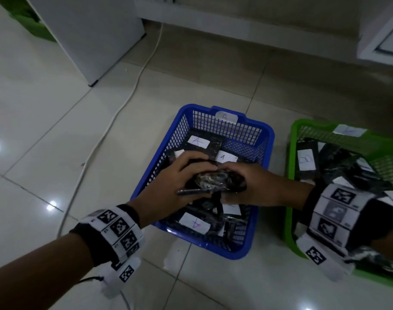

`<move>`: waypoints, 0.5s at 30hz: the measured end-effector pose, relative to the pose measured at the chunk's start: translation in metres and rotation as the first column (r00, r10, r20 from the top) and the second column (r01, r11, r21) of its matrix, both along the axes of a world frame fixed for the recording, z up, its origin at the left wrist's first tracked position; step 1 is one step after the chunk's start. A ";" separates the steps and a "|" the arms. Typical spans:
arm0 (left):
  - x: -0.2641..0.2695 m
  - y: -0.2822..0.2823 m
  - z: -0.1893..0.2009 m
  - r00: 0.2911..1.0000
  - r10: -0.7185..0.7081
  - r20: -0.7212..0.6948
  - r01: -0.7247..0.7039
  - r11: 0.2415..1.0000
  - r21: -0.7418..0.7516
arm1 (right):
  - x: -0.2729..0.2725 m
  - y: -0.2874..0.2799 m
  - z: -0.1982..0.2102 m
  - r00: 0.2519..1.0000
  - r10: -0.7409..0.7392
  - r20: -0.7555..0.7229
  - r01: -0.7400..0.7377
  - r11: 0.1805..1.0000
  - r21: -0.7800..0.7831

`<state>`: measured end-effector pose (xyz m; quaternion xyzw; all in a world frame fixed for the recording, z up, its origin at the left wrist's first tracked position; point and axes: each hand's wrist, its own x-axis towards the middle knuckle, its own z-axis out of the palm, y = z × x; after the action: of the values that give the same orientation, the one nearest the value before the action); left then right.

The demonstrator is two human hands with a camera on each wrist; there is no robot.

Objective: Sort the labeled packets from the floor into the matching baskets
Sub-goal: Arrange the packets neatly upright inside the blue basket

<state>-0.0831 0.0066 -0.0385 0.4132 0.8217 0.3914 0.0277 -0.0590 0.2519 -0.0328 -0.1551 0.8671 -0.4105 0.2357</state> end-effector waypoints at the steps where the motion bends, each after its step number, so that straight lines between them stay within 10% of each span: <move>1: 0.003 -0.003 -0.001 0.999 -0.020 -0.038 0.019 0.999 -0.038 | 0.003 -0.003 -0.001 0.998 0.015 -0.066 -0.014 1.000 0.009; 7: 0.014 -0.022 -0.003 0.953 -0.116 -0.281 0.035 0.960 -0.277 | 0.007 -0.012 -0.008 0.987 0.075 -0.144 -0.066 0.996 0.066; 12: 0.011 -0.021 -0.002 0.989 -0.144 -0.031 0.118 0.903 -0.412 | -0.041 -0.005 0.014 0.968 0.000 0.250 -0.046 0.983 0.179; 15: 0.007 -0.020 -0.004 0.985 -0.171 -0.007 0.154 0.902 -0.404 | -0.082 -0.001 0.021 0.988 -0.017 0.153 -0.038 0.935 0.352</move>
<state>-0.0762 -0.0130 -0.0420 0.4740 0.8476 0.2016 0.1273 -0.1409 0.2505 -0.0116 -0.0827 0.9052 -0.2574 0.3280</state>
